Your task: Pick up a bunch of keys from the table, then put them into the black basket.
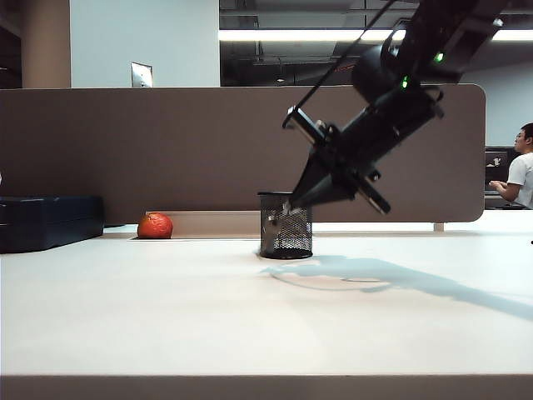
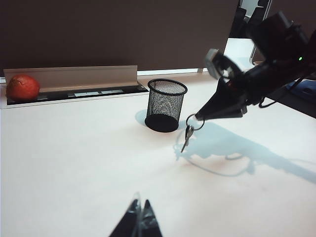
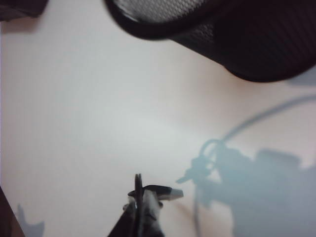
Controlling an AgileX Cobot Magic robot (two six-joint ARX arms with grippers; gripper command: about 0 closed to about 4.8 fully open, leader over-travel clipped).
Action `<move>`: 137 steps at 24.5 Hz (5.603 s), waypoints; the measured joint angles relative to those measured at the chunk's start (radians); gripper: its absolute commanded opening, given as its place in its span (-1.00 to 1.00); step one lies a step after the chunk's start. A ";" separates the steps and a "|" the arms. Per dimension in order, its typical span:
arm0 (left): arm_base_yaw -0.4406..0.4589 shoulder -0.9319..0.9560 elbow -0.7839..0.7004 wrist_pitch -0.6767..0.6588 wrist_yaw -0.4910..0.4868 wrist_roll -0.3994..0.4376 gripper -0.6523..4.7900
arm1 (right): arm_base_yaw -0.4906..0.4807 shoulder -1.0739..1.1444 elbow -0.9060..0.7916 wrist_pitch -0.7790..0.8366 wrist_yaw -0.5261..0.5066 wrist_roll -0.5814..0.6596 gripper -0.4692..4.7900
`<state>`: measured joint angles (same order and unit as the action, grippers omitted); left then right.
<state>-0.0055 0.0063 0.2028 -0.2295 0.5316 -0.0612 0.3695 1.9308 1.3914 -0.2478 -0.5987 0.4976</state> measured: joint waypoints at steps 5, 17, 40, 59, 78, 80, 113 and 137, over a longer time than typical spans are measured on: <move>0.000 0.000 0.000 0.000 0.000 0.000 -0.78 | 0.000 -0.053 0.000 0.000 0.000 -0.007 -0.86; 0.000 0.000 0.000 0.000 0.000 0.000 -0.78 | 0.000 -0.087 0.115 0.004 0.040 -0.074 -0.86; 0.000 0.000 0.000 -0.015 -0.019 0.001 -0.78 | -0.007 0.025 0.227 0.117 0.242 -0.264 -0.86; 0.000 0.000 0.000 -0.016 -0.020 0.001 -0.78 | -0.008 0.168 0.372 0.123 0.336 -0.362 -0.86; 0.000 0.000 0.000 -0.018 -0.020 0.004 -0.78 | -0.007 0.160 0.375 0.063 0.327 -0.365 -0.50; 0.000 0.000 0.000 -0.018 -0.020 0.004 -0.78 | -0.007 0.156 0.375 0.063 0.328 -0.365 -0.67; 0.000 0.000 0.000 -0.018 -0.224 0.004 -0.78 | -0.347 -0.515 0.066 -0.121 0.394 -0.526 -0.84; 0.000 0.000 -0.046 -0.032 -0.446 0.005 -0.78 | -0.450 -1.332 -0.906 0.112 0.397 -0.473 -0.84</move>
<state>-0.0055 0.0063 0.1570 -0.2611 0.0856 -0.0566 -0.0803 0.5987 0.4850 -0.1356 -0.2020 0.0242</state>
